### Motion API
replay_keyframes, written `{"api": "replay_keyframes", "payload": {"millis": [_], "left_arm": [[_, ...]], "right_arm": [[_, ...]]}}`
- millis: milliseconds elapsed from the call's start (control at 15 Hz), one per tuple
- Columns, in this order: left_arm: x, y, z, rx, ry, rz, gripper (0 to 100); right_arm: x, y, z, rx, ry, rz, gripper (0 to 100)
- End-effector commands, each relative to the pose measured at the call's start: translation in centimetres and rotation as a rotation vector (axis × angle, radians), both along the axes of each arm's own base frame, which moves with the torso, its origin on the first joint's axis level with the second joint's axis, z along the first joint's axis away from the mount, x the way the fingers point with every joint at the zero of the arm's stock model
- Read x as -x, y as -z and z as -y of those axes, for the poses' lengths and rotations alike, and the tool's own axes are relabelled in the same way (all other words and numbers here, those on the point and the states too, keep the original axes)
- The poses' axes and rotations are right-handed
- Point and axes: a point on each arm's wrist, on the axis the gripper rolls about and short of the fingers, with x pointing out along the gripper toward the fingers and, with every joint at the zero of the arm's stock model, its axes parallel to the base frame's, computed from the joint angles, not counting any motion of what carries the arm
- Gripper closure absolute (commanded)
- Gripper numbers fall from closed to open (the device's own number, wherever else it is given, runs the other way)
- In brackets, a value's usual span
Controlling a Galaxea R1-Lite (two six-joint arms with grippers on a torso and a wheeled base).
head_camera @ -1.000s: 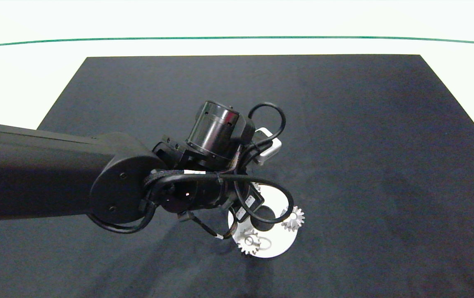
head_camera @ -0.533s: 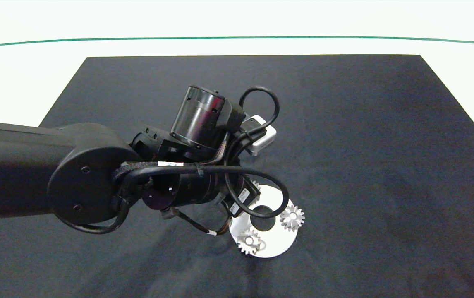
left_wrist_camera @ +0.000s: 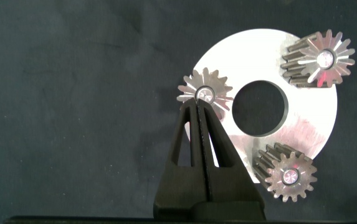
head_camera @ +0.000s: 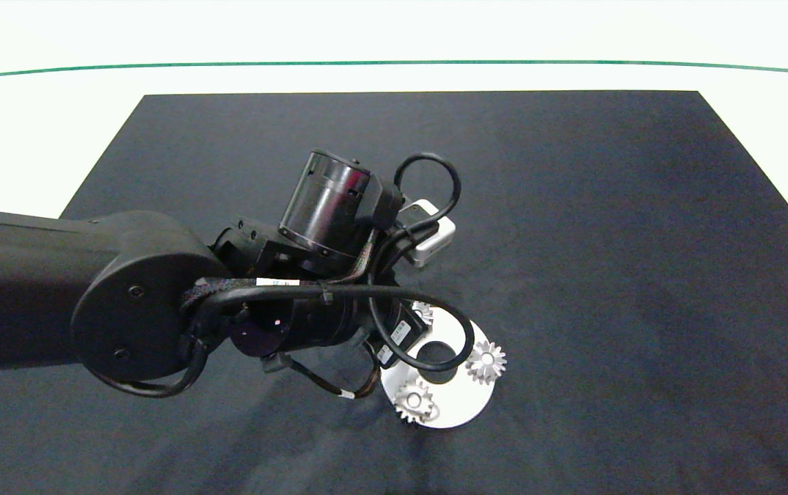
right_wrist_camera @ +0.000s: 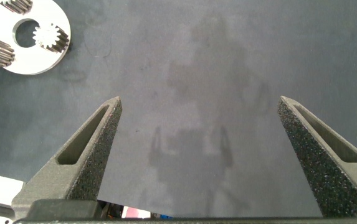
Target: Install three planetary gears onto the carrier pins
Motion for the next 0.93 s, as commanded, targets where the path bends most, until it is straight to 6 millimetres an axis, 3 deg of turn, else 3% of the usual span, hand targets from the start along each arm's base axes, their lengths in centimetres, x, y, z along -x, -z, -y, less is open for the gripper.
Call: {"api": "replay_keyframes", "payload": {"millis": [67, 467, 533, 733, 933], "left_arm": [[0.1, 0.1, -0.1, 0.002, -0.006, -0.006, 100], [0.5, -0.4, -0.6, 0.034, -0.037, -0.007, 100], [0.5, -0.8, -0.9, 0.045, -0.063, 0.001, 0], [0.8, -2.5, -3.1, 0.090, -0.134, 0.038, 0], [1.0, -2.3, -4.1, 0.083, -0.160, 0.032, 0]], "right_arm": [[-0.1, 0.0, 0.0, 0.003, 0.001, -0.005, 0], [-0.2, 0.0, -0.1, 0.000, 0.011, -0.011, 0], [-0.2, 0.0, -0.1, -0.001, 0.014, -0.009, 0], [-0.2, -0.1, 0.0, -0.001, 0.020, -0.006, 0], [-0.2, -0.1, 0.0, -0.002, 0.019, -0.004, 0]]}}
